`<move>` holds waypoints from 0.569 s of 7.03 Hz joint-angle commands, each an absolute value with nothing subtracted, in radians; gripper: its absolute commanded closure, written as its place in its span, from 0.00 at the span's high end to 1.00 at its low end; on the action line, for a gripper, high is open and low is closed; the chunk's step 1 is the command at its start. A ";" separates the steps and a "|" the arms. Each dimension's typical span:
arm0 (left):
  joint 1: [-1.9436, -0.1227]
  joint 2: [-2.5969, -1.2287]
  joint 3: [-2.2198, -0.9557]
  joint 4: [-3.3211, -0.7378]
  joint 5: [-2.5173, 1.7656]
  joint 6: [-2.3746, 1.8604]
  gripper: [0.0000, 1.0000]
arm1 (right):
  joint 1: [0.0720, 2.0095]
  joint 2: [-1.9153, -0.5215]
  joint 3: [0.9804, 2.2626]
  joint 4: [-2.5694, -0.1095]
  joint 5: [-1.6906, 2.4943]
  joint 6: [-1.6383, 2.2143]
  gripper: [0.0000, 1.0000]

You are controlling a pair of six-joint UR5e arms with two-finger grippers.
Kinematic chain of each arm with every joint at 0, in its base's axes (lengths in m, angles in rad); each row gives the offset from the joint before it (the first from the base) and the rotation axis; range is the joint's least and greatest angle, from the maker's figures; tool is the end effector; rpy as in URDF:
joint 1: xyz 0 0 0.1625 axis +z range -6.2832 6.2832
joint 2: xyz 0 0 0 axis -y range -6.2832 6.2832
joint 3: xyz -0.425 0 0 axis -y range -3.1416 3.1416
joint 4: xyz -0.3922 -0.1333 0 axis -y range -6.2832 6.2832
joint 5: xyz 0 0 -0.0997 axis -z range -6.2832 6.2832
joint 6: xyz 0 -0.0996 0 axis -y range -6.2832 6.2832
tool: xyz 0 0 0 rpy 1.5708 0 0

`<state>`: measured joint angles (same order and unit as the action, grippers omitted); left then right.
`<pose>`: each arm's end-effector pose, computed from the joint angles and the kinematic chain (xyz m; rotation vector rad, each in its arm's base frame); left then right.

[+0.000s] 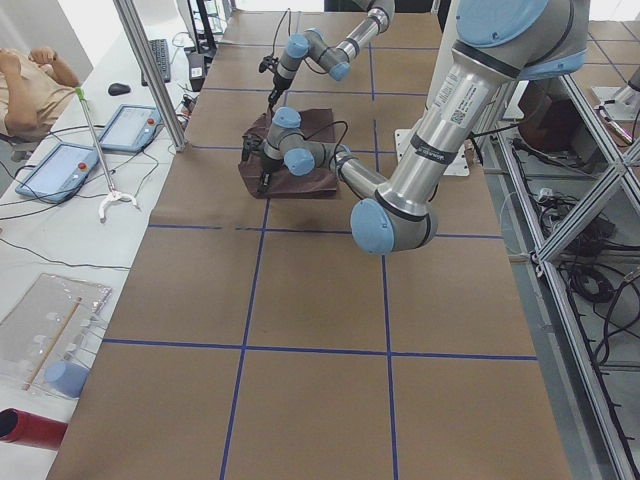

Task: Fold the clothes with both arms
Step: 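Lay the hem near the collar and open both grippers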

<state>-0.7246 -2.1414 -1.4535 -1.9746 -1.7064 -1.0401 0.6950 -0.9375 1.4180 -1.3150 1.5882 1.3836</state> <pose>0.4612 -0.5683 0.3376 0.3998 0.7678 -0.1235 -0.4841 -0.5750 0.3306 0.3024 -0.6797 0.4780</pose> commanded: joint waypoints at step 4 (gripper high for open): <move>-0.646 -1.802 -1.848 -2.072 -1.810 -1.207 0.82 | 0.736 -0.953 1.499 -1.310 1.720 1.210 1.00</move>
